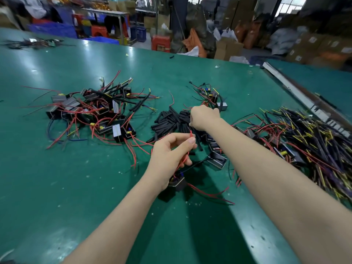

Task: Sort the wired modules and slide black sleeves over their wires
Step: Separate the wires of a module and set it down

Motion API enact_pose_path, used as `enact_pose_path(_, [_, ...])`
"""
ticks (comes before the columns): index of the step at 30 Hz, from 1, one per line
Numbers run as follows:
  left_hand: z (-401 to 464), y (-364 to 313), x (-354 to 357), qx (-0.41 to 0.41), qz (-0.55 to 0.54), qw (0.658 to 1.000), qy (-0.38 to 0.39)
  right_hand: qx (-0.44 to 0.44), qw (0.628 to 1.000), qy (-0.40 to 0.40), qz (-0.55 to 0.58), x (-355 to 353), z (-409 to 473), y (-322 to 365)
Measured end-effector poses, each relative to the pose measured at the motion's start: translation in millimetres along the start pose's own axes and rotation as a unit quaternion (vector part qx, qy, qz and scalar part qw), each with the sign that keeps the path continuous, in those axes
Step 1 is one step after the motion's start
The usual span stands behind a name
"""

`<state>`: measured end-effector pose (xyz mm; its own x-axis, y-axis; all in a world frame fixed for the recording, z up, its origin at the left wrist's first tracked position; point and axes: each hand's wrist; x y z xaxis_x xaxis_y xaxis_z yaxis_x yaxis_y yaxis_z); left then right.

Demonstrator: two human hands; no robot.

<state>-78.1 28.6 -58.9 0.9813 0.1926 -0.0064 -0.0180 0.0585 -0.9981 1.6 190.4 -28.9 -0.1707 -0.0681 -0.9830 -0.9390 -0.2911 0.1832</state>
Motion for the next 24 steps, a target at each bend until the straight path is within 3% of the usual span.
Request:
enact_pose_path(3, [-2.1, -1.4, -0.2, 0.006, -0.006, 1.000, 0.005, 0.026, 0.994, -0.040, 0.101, -1.3, -4.2, -0.1])
enact_pose_path(6, [-4.3, -2.9, -1.3, 0.015, -0.019, 1.000, 0.004, 0.026, 0.958, -0.081, 0.273, -15.0, -14.3, -1.6])
enact_pose_path(7, [-4.7, -3.4, -1.4, 0.017, -0.023, 1.000, 0.004, 0.017, 0.932, -0.086, 0.352, -18.7, -21.8, -1.9])
enact_pose_path(10, [-7.1, -4.2, -1.6, 0.025, -0.018, 1.000, 0.007, 0.011, 0.805, -0.020, 0.592, -26.5, -61.7, -1.3])
enact_pose_path(13, [-8.3, -3.9, -0.7, 0.033, 0.007, 0.999, 0.021, -0.005, 0.699, 0.064, 0.712, -28.7, -98.4, -6.6])
enact_pose_path(15, [-8.5, -4.2, -0.5, 0.042, 0.026, 0.998, 0.032, 0.004, 0.625, 0.082, 0.776, -28.8, -115.7, -9.4])
enact_pose_path(16, [-8.7, -4.6, -0.4, 0.048, 0.036, 0.997, 0.038, 0.011, 0.605, 0.076, 0.792, -27.6, -121.7, -10.9])
enact_pose_path(20, [-11.0, -7.7, 2.2, 0.070, 0.077, 0.992, 0.071, -0.005, 0.586, 0.028, 0.810, -16.1, -136.7, -18.9])
enact_pose_path(24, [-12.6, -10.1, 3.6, 0.079, 0.079, 0.991, 0.078, -0.057, 0.616, -0.031, 0.785, -8.7, -145.4, -24.5])
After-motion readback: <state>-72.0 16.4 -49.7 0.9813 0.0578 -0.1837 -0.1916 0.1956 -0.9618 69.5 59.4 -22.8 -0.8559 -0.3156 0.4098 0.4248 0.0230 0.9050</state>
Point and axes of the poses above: each hand's wrist, its own z-axis towards the middle knuckle, its own x-axis out of the palm, y = z × x, and after that the axes turned 15 degrees about z, right-handed
